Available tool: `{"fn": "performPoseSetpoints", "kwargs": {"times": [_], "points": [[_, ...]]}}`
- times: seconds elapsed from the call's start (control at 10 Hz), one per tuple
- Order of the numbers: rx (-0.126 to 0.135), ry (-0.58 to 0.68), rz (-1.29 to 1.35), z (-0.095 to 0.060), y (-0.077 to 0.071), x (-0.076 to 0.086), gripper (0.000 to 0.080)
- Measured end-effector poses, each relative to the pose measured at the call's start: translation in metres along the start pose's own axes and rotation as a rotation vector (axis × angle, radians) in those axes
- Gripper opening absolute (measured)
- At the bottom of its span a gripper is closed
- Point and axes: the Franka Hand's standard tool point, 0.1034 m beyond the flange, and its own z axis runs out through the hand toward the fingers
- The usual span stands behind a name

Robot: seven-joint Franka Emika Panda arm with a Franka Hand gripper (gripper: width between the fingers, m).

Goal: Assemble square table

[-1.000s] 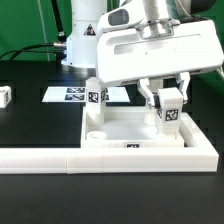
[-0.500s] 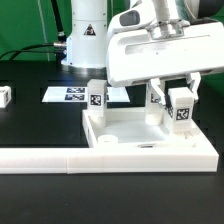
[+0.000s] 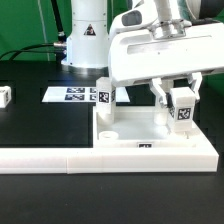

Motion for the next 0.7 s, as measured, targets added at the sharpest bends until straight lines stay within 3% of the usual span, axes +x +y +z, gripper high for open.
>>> {"fn": "performPoseSetpoints", "kwargs": {"times": [0.7], "points": [[0.013, -0.027, 0.005, 0.0009, 0.0013, 0.0014, 0.0291]]}}
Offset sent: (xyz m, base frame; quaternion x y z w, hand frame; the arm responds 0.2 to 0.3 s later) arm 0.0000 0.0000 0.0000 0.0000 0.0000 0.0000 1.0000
